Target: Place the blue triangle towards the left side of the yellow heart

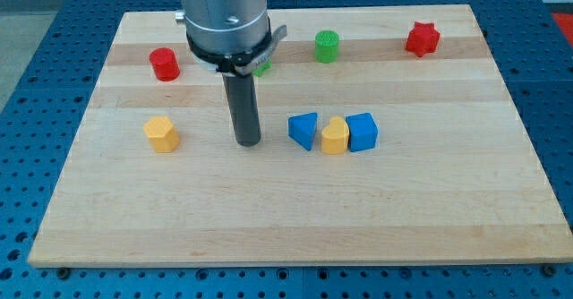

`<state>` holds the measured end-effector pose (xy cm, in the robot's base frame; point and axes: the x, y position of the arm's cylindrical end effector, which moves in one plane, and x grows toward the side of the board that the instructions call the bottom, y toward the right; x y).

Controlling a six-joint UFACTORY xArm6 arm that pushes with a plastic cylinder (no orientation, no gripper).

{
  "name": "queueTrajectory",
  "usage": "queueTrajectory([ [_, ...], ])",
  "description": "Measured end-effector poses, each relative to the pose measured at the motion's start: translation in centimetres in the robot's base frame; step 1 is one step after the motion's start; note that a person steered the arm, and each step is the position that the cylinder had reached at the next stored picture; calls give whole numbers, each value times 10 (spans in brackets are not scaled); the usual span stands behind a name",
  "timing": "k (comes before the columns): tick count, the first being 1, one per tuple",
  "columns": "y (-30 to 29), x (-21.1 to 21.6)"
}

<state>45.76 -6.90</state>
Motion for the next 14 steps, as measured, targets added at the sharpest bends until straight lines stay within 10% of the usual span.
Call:
queueTrajectory([
  [10, 69, -19],
  [14, -181, -57],
])
